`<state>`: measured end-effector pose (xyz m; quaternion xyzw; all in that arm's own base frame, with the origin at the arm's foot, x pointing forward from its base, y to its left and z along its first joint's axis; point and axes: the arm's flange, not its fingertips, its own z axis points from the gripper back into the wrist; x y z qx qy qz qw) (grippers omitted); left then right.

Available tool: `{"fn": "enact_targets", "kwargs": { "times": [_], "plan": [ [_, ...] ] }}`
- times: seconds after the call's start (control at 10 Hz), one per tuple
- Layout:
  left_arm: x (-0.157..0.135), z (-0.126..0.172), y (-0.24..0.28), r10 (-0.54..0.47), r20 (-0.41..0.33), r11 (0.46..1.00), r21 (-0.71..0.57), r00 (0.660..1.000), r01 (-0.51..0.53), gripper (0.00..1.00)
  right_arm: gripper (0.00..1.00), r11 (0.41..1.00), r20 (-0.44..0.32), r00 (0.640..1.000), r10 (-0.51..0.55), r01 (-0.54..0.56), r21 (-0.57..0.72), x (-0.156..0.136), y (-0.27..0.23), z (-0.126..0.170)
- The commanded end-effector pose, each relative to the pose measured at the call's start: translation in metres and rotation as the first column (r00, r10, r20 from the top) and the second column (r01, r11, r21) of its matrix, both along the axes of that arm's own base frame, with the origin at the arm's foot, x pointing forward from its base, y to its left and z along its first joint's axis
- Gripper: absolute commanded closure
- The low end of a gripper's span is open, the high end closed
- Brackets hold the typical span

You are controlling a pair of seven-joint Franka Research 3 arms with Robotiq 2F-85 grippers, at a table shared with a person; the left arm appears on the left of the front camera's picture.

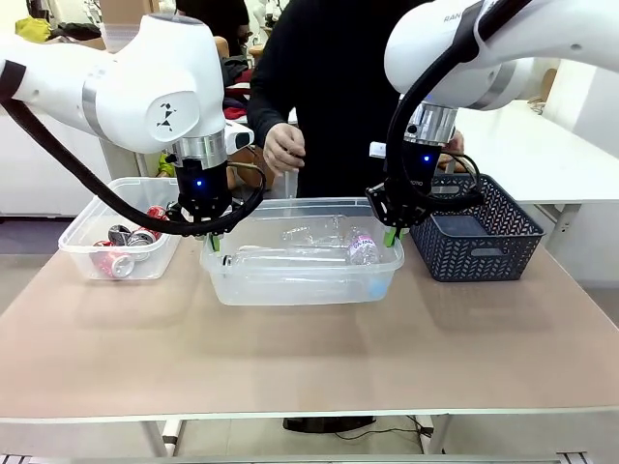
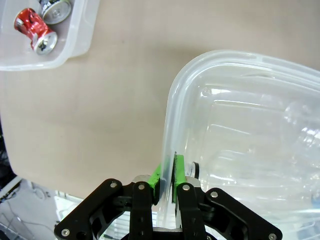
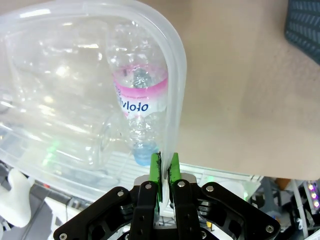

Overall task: Sort the waste into each basket.
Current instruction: Offer the picked Organizing box to the human.

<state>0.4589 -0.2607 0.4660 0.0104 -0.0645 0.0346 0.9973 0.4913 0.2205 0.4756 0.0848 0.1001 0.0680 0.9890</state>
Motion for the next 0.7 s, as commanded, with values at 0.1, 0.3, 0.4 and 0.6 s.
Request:
{"fn": "enact_targets", "kwargs": {
  "times": [0.1, 0.3, 0.4, 0.6],
  "plan": [
    [0.0012, 0.0014, 0.001, 0.001, 0.007, 1.0, -0.005, 1.0, -0.001, 0.94, 0.92, 1.0, 0.005, 1.0, 0.007, -0.007, 0.003, -0.0029, 0.0037, 0.0037],
    [0.0012, 0.0014, 0.001, 0.001, 0.007, 1.0, -0.005, 1.0, -0.001, 0.94, 0.92, 1.0, 0.005, 1.0, 0.007, -0.007, 0.003, -0.0029, 0.0037, 0.0037],
    [0.0012, 0.0014, 0.001, 0.001, 0.007, 1.0, -0.005, 1.0, -0.001, 0.94, 0.92, 1.0, 0.005, 1.0, 0.007, -0.007, 0.003, -0.0029, 0.0037, 0.0037],
    [0.0012, 0.0014, 0.001, 0.001, 0.007, 1.0, -0.005, 1.0, -0.001, 0.94, 0.92, 1.0, 0.005, 1.0, 0.007, -0.007, 0.003, -0.0029, 0.0037, 0.0037]
  ]
}}
